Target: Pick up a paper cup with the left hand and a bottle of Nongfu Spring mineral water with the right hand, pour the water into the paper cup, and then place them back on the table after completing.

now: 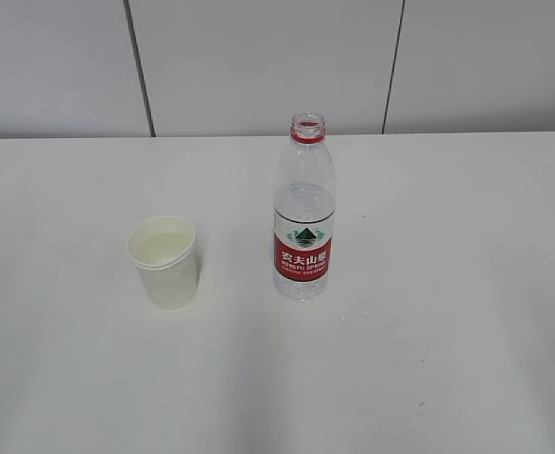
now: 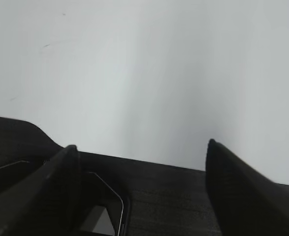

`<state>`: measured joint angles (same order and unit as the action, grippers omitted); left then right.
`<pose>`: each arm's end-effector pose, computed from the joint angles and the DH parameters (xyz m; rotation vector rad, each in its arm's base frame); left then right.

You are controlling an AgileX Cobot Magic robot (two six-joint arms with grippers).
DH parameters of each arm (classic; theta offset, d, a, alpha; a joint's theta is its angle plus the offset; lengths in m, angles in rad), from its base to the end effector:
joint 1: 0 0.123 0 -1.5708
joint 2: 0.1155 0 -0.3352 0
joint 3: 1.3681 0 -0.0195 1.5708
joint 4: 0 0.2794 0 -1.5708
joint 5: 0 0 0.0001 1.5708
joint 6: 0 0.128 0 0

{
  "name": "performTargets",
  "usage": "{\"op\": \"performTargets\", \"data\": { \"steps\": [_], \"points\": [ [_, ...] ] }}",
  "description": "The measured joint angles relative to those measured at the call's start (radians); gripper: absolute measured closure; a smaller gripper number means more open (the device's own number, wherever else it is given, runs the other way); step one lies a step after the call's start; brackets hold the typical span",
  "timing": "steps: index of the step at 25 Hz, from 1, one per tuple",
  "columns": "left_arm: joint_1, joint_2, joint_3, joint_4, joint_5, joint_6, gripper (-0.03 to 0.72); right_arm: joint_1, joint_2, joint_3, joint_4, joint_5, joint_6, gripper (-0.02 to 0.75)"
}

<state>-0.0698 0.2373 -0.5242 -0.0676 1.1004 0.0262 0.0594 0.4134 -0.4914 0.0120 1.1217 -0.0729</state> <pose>0.0333 -0.0101 0.2742 0.1061 2.2945 -0.1075 0.0565 0.0047 0.2527 -0.1648 2.5218 0.0103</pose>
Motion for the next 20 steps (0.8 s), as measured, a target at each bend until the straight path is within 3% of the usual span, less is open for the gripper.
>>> {"op": "performTargets", "data": {
  "steps": [12,20],
  "points": [
    [0.000,-0.228,0.000,-0.003,0.000,0.000,0.157,0.000,-0.276,0.000,0.002,0.012,0.005,0.150],
    [0.000,-0.242,0.000,-0.005,0.004,0.000,0.157,0.000,-0.426,0.000,0.007,0.018,0.022,0.150]
  ]
}}
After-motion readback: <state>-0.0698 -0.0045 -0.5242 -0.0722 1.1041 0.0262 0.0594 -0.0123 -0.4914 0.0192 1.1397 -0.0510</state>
